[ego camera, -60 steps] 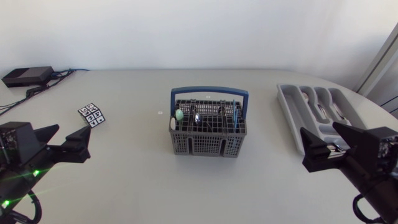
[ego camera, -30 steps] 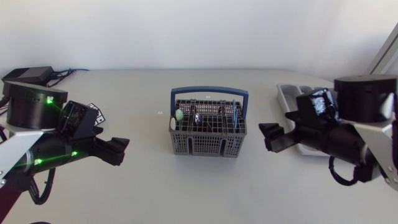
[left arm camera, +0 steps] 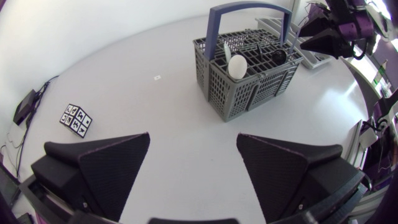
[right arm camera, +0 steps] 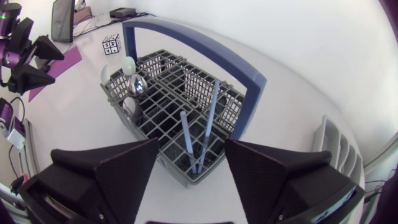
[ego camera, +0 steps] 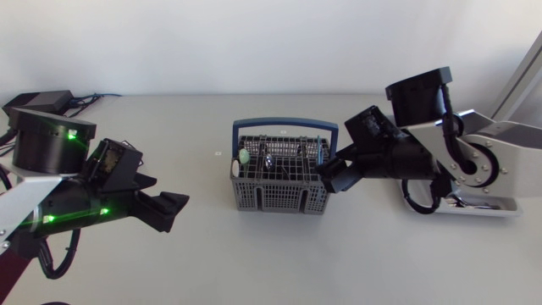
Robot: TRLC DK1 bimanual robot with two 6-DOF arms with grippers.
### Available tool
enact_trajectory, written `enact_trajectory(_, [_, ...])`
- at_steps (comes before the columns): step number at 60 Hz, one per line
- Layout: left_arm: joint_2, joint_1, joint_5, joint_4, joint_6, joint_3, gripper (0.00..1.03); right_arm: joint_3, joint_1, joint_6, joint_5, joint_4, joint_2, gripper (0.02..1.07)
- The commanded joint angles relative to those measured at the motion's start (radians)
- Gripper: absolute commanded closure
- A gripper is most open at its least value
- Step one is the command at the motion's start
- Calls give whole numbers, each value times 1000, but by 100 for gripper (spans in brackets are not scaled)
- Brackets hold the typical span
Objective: Transfer all utensils from the basket to the drawer tray.
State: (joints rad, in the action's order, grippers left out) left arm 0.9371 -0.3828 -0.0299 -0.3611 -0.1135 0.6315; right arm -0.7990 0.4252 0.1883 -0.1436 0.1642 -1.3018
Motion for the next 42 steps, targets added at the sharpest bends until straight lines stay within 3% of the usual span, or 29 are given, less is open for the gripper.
enact_trajectory(1, [3,-8,-15,-7,-22,33,6,-23,21,26,10,-25,-50,60])
enact_trajectory(16, [-1,-1,-34,-7,-43,42,6,-26,40,46,72,-74,-108,72])
enact_trajectory(29, [0,-8,-44,-1,-43,42,6,-19,40,28,62,-92,-114,102])
enact_trajectory(42, [8,-28,-44,2,-41,42,6,-11,35,16,64,-91,-99,102])
